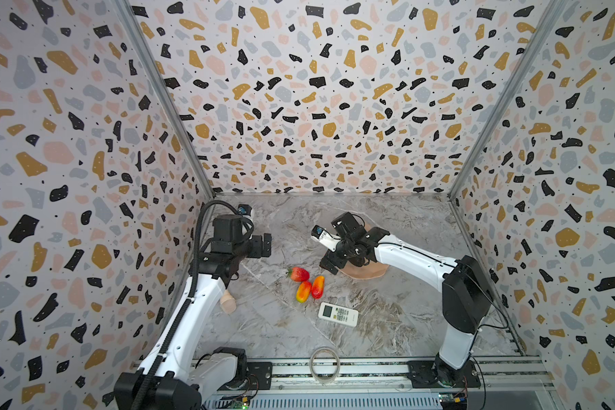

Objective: Place and organize the fake fruits in the fruit bowl
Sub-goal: 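Move the right gripper to the red strawberry and grasp it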

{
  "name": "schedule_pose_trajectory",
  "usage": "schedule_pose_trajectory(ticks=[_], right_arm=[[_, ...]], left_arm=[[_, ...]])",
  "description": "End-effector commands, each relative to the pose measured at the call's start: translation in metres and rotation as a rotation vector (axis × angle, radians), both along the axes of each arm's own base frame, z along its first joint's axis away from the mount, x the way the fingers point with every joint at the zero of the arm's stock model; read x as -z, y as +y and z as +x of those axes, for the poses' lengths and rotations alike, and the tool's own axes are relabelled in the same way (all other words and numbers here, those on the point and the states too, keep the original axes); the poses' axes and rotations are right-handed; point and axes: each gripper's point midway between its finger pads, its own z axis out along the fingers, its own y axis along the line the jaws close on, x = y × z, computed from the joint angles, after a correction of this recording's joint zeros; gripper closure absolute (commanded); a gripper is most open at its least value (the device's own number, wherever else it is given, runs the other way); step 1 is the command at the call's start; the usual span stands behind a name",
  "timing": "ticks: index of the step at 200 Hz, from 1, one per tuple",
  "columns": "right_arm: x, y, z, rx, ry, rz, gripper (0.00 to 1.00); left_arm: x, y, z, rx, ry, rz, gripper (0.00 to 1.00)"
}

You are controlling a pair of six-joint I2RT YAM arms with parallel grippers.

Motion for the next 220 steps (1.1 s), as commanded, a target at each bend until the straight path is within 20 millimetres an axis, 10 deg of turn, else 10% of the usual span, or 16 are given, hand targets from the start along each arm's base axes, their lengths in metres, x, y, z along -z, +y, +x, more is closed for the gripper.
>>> schedule_pose_trajectory(ticks=[1, 101, 220], right_arm=[[-0.010, 0.034, -0.014, -0.091, 0.003, 0.061, 0.01], [0.032, 0.098, -0.016, -0.224, 0.076, 0.112, 0.01], [0.072, 0.119, -0.010, -0.216, 0.155, 0.095, 0.24]], left_arm=[[-0.006, -0.001, 0.003, 0.012, -0.033, -0.008, 0.00], [-0.007, 0.001, 0.002, 0.003, -0.036, -0.001, 0.00], [-0.006, 0.001, 0.002, 0.002, -0.035, 0.001, 0.00]])
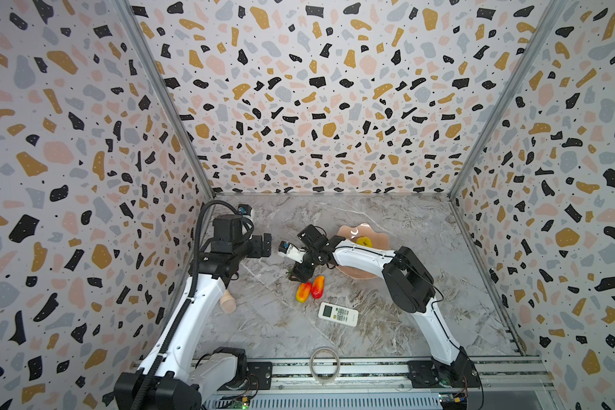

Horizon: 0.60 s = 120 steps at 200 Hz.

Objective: Place and organize the fake fruits in the fruit bowl
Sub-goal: 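Move the right gripper to the red strawberry and grasp it, then place the red strawberry into the pink bowl and open the right gripper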

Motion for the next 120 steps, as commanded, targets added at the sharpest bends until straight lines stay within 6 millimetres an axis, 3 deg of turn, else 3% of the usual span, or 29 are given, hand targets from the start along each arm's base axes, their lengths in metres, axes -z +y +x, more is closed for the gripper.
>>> schedule_pose_trajectory(ticks=[1, 68, 87, 120], right_arm=[[-0.018, 0.006, -0.002, -0.003, -0.003, 0.021, 0.25], [-0.022, 0.007, 0.000, 0.002, -0.011, 0.023, 0.49], [-0.033, 0.007, 0.002, 0.007, -0.033, 0.031, 0.53], [-0.068, 0.002, 0.007, 0.028, -0.103, 0.070, 0.59]], left_arm=[[-0.006, 0.001, 0.002, 0.003, -0.035, 0.000, 0.00], [-0.006, 0.001, 0.002, 0.004, -0.037, 0.000, 0.00], [-0.006, 0.001, 0.002, 0.004, -0.035, 0.000, 0.00], [-0.005, 0.001, 0.002, 0.003, -0.035, 0.002, 0.00]])
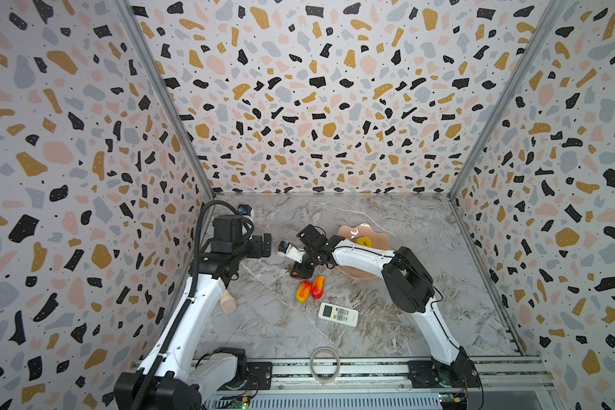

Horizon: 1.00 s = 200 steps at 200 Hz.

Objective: Place and organize the fake fruits in the fruit bowl
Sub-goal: 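Place the red strawberry into the pink bowl and open the right gripper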

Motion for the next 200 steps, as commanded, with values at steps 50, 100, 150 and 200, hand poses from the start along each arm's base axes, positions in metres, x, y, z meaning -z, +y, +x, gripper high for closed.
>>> schedule_pose_trajectory(ticks=[50, 100, 150, 200], right_arm=[[-0.115, -0.051, 0.025, 0.169, -0.212, 0.101, 0.64], [-0.124, -0.165, 0.073, 0.497, -0.249, 0.035, 0.64], [-0.101, -0.263, 0.100, 0.819, -0.241, -0.082, 0.65], [-0.084, -0.309, 0.109, 1.009, -0.225, -0.099, 0.65]], left_arm=[[-0.007, 0.000, 0.002, 0.006, -0.038, 0.000, 0.01], [-0.007, -0.001, 0.002, 0.011, -0.038, -0.004, 0.00], [-0.006, -0.002, 0.003, 0.014, -0.033, -0.010, 0.00], [-0.005, -0.002, 0.003, 0.015, -0.030, -0.010, 0.01]])
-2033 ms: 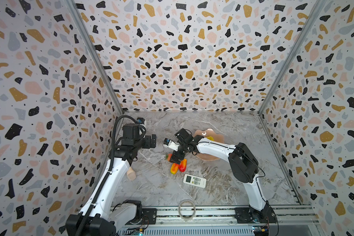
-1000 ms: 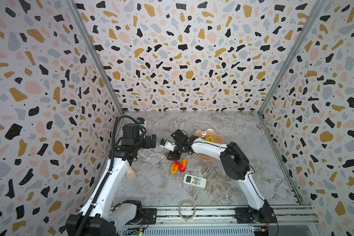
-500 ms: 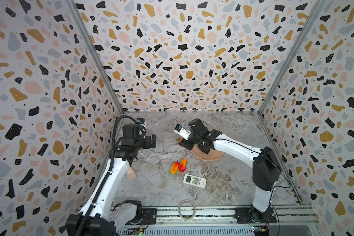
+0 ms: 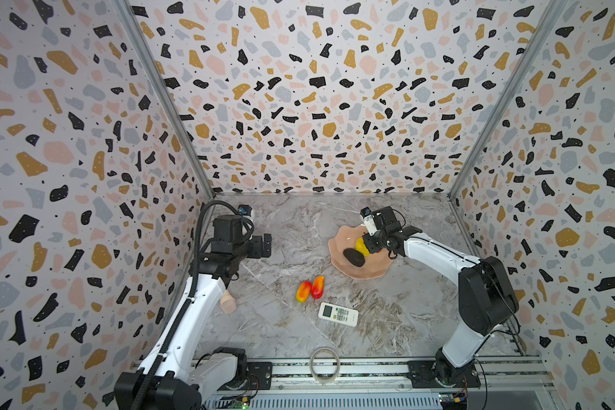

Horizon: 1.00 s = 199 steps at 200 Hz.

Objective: Place and organize the fake fruits in the fruit bowl
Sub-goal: 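Place the red strawberry into the pink bowl and open the right gripper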

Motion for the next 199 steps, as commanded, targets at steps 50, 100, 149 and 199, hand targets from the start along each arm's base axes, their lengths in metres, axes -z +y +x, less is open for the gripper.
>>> schedule_pose_trajectory(ticks=[50, 100, 149, 199], right_arm=[[-0.017, -0.049, 0.006, 0.228, -0.064, 0.063, 0.64], [-0.001, -0.043, 0.005, 0.228, -0.019, 0.127, 0.52], [0.002, -0.035, 0.006, 0.209, -0.011, 0.171, 0.42], [0.003, -0.034, 0.004, 0.209, -0.010, 0.174, 0.36]], left_arm=[[-0.006, -0.001, 0.002, 0.011, -0.035, -0.007, 0.00], [-0.006, -0.001, 0.002, 0.010, -0.035, -0.006, 0.00], [-0.006, -0.001, 0.002, 0.009, -0.034, -0.005, 0.00], [-0.005, -0.001, 0.003, 0.009, -0.032, -0.005, 0.01]])
